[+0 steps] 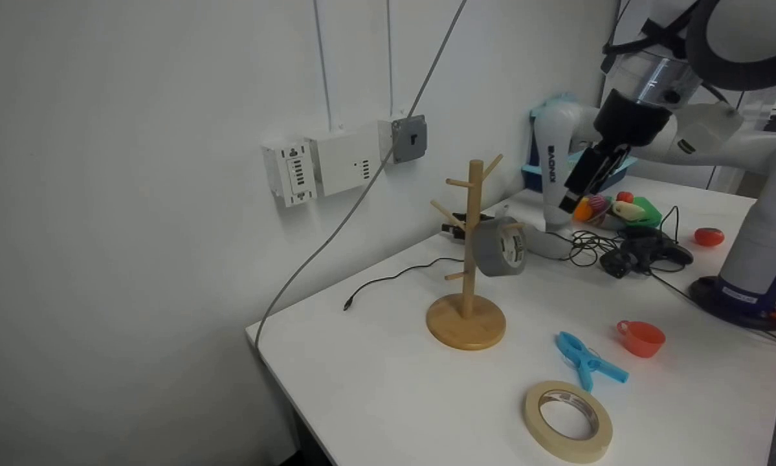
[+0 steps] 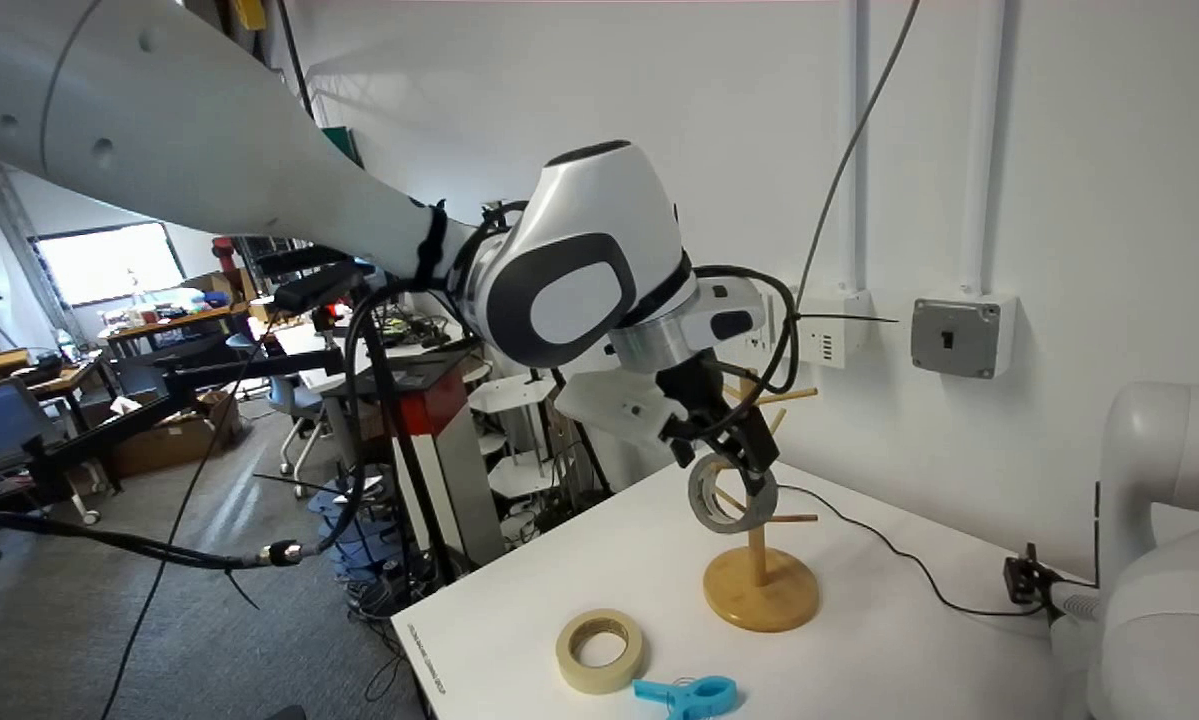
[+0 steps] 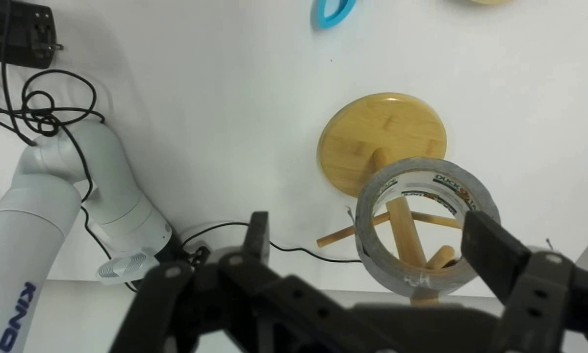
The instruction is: Hang the grey masking tape on the wooden rack
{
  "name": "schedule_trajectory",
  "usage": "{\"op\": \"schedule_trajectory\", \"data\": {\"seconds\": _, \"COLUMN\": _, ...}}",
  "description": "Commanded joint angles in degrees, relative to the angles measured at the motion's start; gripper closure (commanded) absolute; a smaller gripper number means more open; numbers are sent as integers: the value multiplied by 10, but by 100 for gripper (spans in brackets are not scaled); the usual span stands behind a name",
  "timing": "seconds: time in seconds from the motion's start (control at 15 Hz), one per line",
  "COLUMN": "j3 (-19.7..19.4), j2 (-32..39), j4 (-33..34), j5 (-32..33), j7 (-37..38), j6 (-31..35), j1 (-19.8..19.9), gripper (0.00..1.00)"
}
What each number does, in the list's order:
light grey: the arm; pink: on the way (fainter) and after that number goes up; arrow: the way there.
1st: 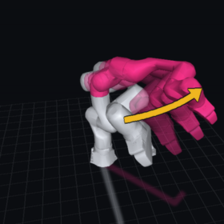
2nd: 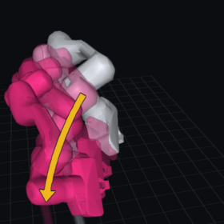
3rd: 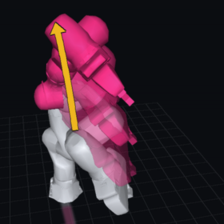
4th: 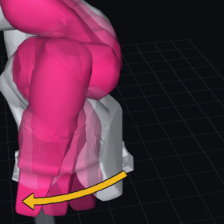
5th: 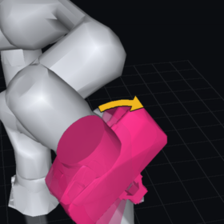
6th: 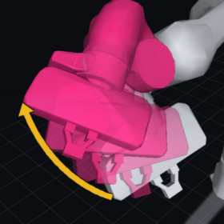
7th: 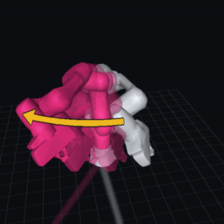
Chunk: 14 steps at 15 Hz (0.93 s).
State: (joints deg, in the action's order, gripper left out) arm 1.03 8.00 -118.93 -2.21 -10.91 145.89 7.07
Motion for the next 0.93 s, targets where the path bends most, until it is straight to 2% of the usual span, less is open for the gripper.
{"op": "schedule_trajectory", "data": {"seconds": 0.0, "j3": -7, "j2": -54, "j4": -51, "j5": -18, "j7": -28, "j6": 6, "j1": -10, "gripper": 0}}
{"op": "schedule_trajectory", "data": {"seconds": 0.87, "j3": -7, "j2": -107, "j4": -112, "j5": -62, "j7": -91, "j6": 32, "j1": -45, "gripper": 0}}
